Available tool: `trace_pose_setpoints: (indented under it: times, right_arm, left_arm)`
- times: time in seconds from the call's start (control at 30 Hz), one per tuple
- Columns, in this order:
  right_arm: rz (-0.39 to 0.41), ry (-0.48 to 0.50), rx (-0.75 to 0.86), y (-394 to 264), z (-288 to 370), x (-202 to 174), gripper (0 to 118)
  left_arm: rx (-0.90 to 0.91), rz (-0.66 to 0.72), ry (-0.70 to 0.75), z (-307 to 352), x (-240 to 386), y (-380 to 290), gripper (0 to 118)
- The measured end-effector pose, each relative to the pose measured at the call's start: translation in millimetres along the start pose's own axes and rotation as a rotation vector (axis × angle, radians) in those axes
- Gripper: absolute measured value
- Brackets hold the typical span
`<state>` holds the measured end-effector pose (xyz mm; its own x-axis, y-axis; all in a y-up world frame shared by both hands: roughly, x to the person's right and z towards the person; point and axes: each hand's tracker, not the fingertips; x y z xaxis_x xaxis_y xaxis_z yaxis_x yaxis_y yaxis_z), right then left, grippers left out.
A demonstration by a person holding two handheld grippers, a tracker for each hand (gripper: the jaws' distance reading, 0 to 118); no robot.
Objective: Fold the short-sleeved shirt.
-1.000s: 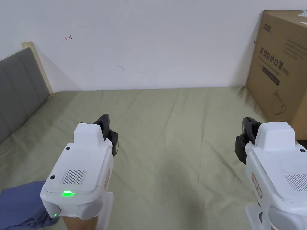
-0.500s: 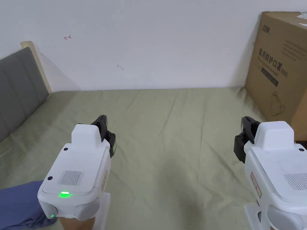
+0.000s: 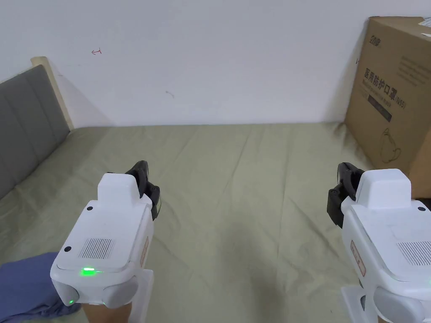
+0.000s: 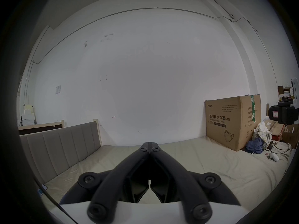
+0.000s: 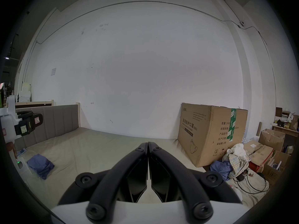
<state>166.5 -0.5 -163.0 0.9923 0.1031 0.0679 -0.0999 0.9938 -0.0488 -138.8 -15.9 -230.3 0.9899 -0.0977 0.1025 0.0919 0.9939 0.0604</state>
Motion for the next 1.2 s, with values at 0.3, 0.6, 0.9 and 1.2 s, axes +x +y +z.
trace_pose_setpoints:
  times: [0.3,0.6,0.9,1.2]
  right_arm:
    - [0.0,-0.001,0.001,0,0,0,0]
    - [0.008,-0.004,-0.002,0,0,-1,0]
    - [-0.015,0.0,-0.026,-3,-2,0,32]
    - [-0.016,-0.022,-0.015,-4,-2,-1,111]
  left_arm:
    - [-0.006,-0.002,0.0,0,-1,-2,0]
    - [-0.008,0.003,0.006,0,-2,-3,0]
    - [-0.012,0.033,0.043,-2,-8,-6,57]
    - [0.002,0.075,0.078,0,-15,-8,118]
